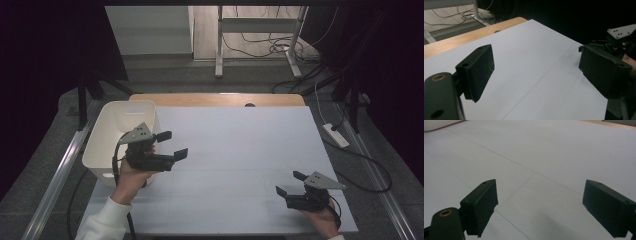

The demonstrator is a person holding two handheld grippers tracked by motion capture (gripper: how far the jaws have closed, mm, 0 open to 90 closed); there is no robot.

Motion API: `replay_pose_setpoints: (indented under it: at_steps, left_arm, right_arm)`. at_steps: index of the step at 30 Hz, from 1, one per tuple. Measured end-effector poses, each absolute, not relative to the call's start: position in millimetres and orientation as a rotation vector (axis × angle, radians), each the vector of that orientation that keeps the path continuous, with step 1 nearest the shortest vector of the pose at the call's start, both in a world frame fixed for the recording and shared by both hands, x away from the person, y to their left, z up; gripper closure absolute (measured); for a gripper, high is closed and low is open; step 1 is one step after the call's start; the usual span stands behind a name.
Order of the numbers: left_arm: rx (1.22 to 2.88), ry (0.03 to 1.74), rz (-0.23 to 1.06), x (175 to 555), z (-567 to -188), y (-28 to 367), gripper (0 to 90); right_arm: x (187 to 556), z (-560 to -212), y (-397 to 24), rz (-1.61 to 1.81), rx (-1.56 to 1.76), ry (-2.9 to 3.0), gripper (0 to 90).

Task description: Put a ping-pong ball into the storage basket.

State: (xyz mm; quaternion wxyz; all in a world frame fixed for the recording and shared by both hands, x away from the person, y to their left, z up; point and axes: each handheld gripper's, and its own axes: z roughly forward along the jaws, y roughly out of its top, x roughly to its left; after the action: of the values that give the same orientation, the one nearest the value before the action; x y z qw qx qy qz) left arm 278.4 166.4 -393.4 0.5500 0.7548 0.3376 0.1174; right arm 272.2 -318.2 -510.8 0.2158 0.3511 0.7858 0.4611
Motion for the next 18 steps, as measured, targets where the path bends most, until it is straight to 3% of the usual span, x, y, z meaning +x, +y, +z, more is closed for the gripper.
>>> replay_pose_setpoints:
  at_steps: [18]
  left_arm:
    - [1.826,0.768,0.205,256,-430,142,14.9]
  right_arm:
    - [271,-511,-318,1.278,0.974,2.18,12.8]
